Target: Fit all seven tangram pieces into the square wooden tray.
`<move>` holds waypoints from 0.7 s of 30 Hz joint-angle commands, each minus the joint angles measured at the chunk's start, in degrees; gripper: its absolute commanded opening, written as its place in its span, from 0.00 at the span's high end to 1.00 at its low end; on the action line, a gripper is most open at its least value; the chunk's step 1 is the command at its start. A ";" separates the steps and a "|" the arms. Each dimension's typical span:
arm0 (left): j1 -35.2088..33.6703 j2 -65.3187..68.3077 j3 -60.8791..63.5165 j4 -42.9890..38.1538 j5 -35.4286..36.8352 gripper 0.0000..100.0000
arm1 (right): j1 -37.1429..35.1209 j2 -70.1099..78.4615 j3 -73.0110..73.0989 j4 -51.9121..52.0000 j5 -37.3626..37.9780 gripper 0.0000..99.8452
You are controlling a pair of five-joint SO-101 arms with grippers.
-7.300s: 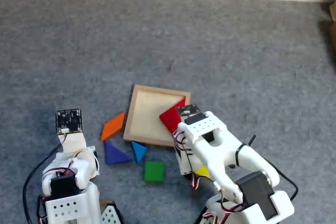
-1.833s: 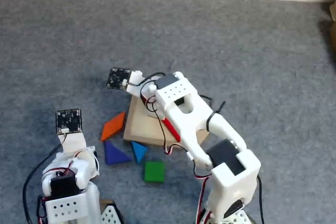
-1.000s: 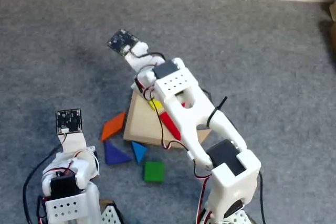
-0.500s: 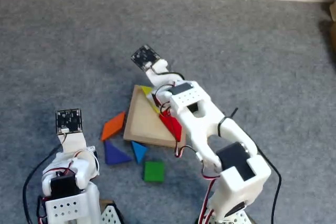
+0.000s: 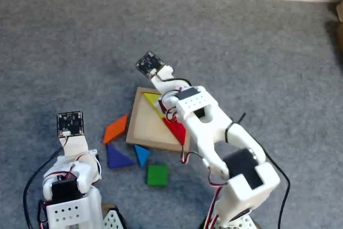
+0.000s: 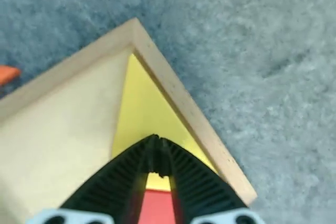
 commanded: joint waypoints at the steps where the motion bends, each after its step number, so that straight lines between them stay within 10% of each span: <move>1: -0.48 -0.40 1.10 0.35 0.44 0.99 | 1.63 -11.56 0.13 0.66 1.05 1.00; 14: -0.48 -0.40 1.10 0.35 0.44 0.99 | 10.07 -42.24 10.77 18.95 -13.19 0.98; 21: -0.48 -0.40 1.10 0.35 0.44 0.99 | 11.12 -40.57 11.47 32.22 -30.86 0.77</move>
